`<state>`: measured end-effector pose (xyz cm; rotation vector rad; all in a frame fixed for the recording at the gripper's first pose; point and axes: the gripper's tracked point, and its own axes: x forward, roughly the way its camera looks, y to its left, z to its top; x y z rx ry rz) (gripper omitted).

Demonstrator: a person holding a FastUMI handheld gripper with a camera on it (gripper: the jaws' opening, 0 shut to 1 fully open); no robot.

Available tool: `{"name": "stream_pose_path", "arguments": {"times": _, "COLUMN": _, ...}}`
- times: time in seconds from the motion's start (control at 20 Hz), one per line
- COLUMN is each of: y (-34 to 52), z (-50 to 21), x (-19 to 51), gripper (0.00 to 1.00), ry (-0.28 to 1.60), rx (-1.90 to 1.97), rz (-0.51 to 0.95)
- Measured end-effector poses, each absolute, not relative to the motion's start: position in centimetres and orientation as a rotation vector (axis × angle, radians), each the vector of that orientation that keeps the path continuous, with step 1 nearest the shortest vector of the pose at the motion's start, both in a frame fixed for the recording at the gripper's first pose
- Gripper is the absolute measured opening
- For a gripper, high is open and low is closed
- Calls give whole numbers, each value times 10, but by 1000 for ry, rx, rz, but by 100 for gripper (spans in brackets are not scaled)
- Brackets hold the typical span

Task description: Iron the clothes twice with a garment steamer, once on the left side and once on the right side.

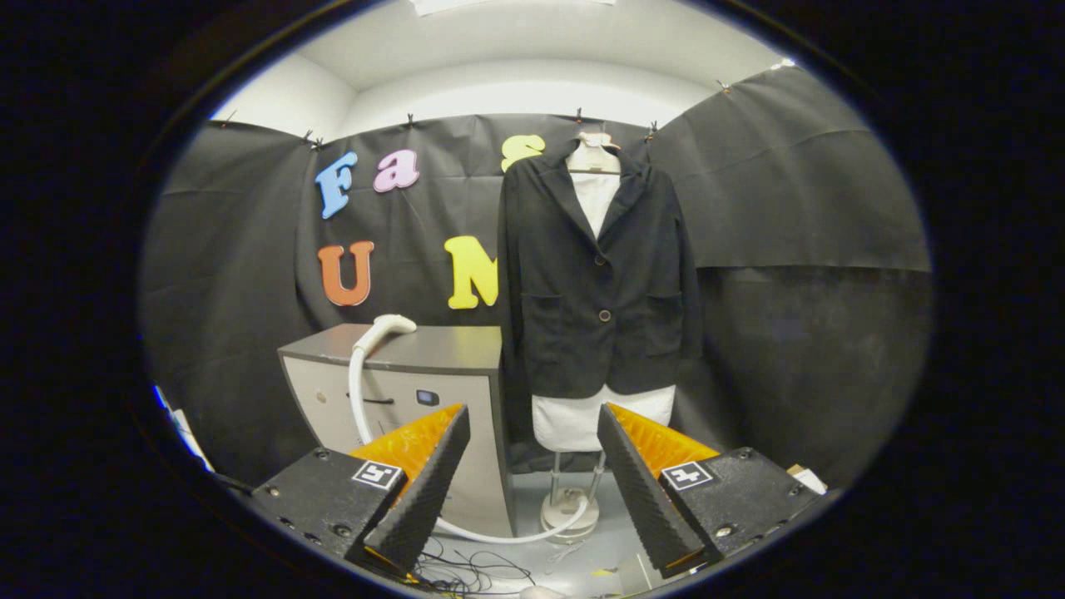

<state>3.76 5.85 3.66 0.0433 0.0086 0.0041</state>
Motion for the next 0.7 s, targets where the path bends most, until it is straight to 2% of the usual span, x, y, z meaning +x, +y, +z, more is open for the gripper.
{"name": "stream_pose_path", "arguments": {"times": 0.35, "y": 141, "z": 88, "x": 103, "gripper": 98, "ry": 35, "rx": 54, "rz": 112}}
{"name": "stream_pose_path", "arguments": {"times": 0.7, "y": 255, "z": 112, "x": 202, "gripper": 98, "ry": 104, "rx": 10, "rz": 236}}
